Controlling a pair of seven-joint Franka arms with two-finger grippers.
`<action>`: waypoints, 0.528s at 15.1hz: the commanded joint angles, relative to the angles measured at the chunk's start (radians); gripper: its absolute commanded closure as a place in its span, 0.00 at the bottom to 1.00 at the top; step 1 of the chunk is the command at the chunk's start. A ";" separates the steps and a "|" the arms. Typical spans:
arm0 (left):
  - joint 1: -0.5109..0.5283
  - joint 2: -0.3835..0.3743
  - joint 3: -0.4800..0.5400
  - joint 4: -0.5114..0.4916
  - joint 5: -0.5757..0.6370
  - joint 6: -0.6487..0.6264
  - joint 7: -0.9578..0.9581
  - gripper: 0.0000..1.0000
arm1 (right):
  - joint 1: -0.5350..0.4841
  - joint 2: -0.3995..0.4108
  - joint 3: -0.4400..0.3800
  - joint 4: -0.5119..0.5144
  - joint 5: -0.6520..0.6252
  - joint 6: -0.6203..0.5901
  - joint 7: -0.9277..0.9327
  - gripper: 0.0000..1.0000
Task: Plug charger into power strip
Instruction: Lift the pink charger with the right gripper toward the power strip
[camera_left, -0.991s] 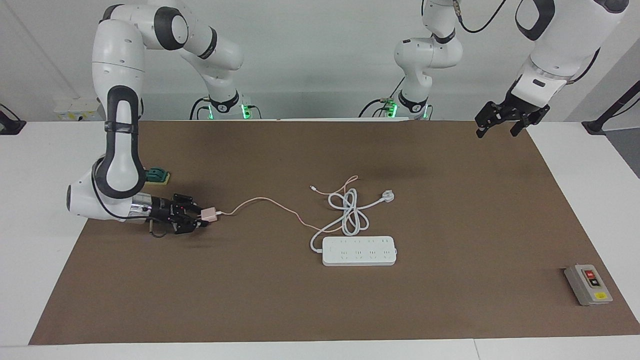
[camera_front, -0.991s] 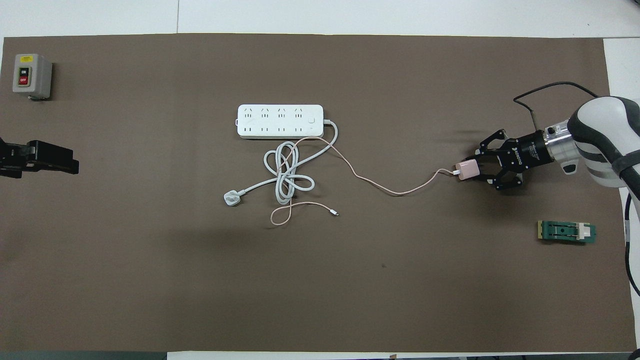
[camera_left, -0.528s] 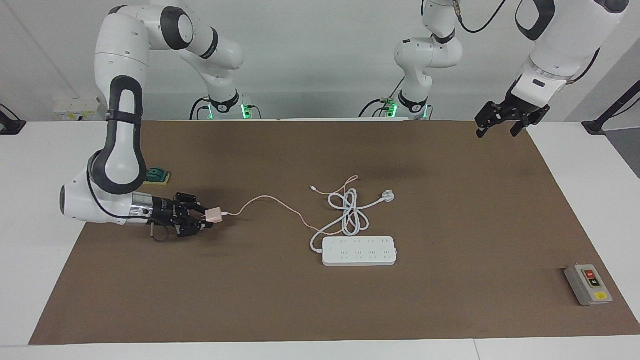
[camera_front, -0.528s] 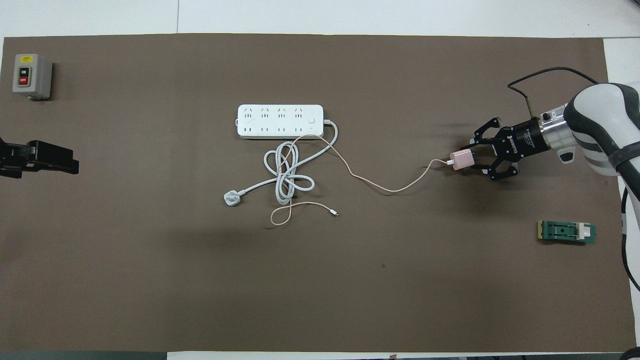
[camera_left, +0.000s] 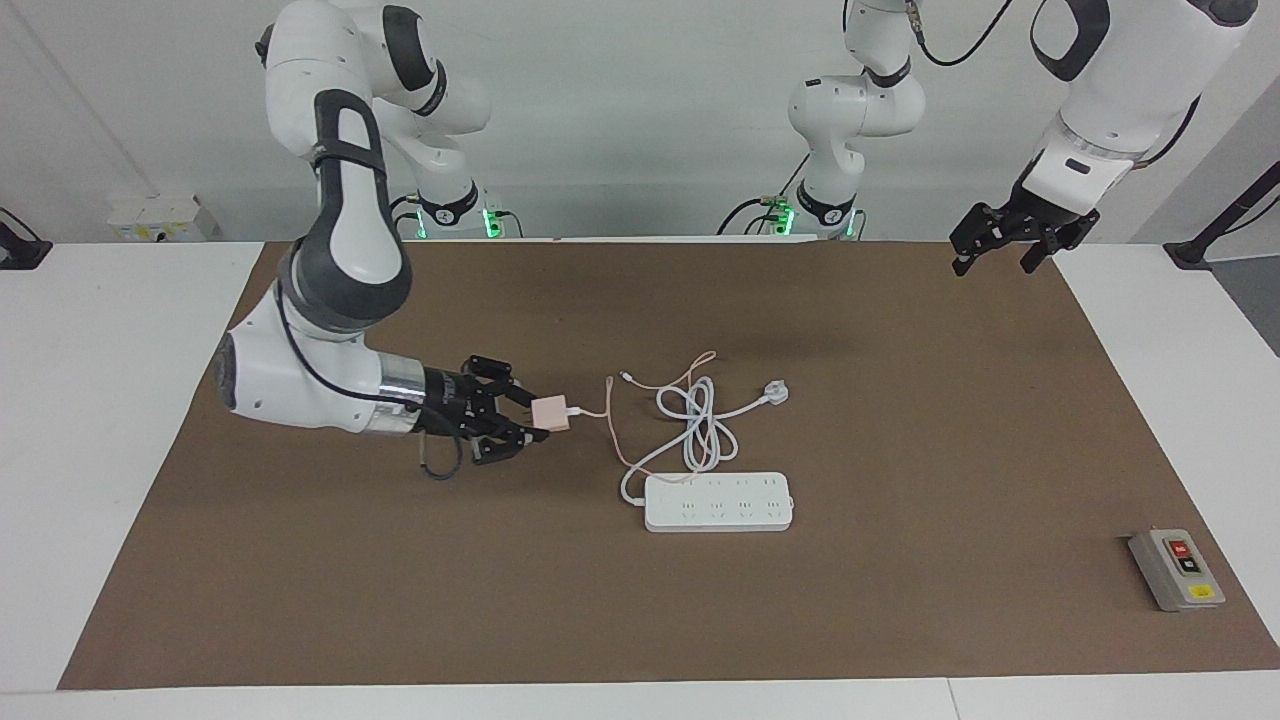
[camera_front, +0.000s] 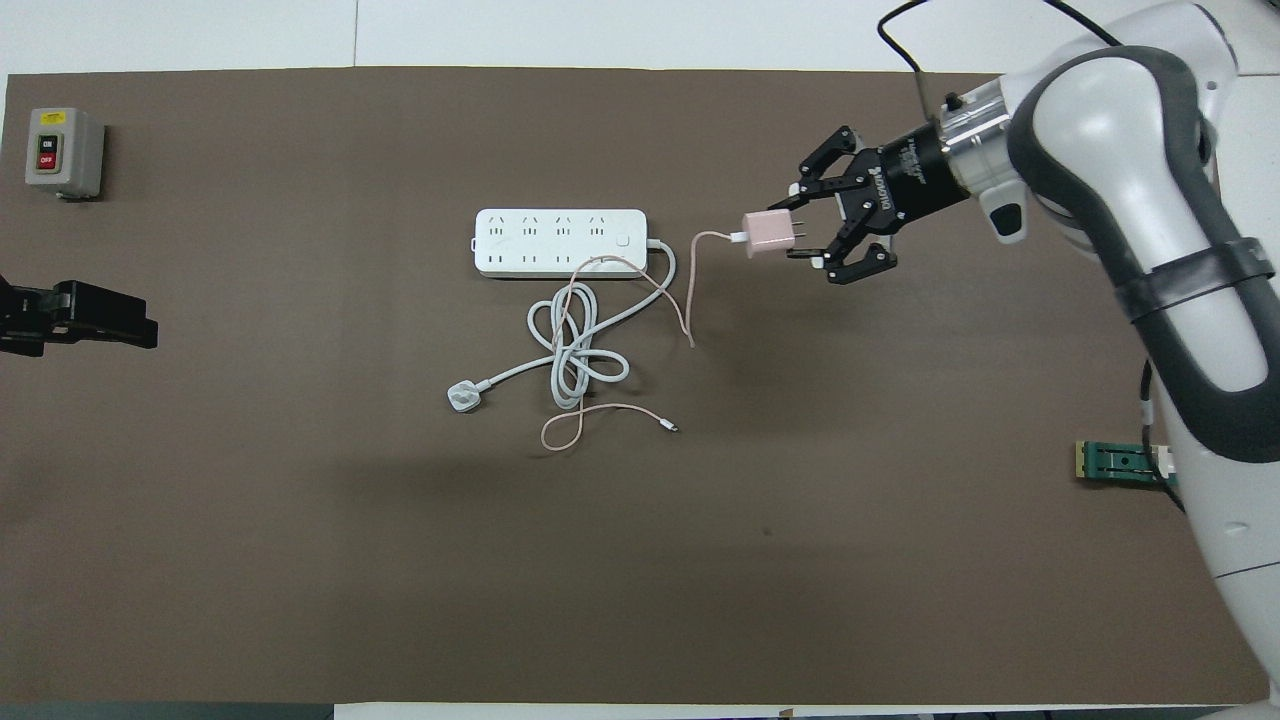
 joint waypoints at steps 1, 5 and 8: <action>0.003 -0.015 0.002 -0.006 -0.008 -0.005 -0.006 0.00 | 0.117 0.020 -0.005 0.028 0.037 0.118 0.104 1.00; 0.003 -0.015 0.002 -0.006 -0.008 -0.005 -0.006 0.00 | 0.287 0.029 -0.008 0.030 0.034 0.340 0.271 1.00; 0.000 -0.020 0.001 -0.001 -0.008 -0.004 -0.006 0.00 | 0.349 0.031 -0.008 0.030 0.031 0.381 0.304 1.00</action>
